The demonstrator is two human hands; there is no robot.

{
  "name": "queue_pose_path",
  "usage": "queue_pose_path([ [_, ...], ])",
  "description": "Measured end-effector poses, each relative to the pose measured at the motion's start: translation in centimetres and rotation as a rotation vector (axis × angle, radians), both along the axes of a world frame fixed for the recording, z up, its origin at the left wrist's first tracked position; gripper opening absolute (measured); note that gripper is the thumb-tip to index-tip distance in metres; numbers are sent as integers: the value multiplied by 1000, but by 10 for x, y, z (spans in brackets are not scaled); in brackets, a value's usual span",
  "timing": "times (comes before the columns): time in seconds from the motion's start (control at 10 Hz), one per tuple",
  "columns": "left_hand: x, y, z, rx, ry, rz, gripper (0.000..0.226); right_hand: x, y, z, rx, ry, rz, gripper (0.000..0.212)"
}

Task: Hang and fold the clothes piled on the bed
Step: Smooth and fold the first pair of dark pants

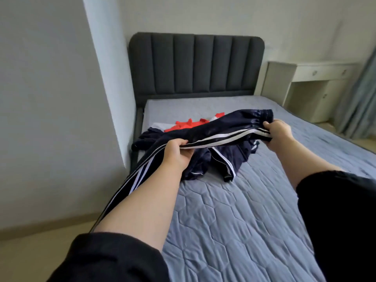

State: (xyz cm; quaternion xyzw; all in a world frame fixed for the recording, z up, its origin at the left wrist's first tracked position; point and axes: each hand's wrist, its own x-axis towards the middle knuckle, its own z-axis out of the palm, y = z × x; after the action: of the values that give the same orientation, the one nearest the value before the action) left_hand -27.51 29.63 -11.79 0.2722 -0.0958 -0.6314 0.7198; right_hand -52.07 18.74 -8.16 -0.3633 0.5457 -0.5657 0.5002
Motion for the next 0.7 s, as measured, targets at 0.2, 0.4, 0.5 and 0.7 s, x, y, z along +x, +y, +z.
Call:
queue_pose_path([
  [0.2,-95,-5,-119,513,-379,-500,24,-116,17,-115,193,474,-153,31],
  [0.4,-105,6,-189,877,-886,-551,39,-157,33,-242,641,813,0,36],
  [0.5,-102,-4,-198,696,-1415,-652,57,-156,42,-282,705,791,4,57],
  [0.7,-95,-15,-224,456,-1738,-758,53,-158,40,-318,655,713,-45,63],
])
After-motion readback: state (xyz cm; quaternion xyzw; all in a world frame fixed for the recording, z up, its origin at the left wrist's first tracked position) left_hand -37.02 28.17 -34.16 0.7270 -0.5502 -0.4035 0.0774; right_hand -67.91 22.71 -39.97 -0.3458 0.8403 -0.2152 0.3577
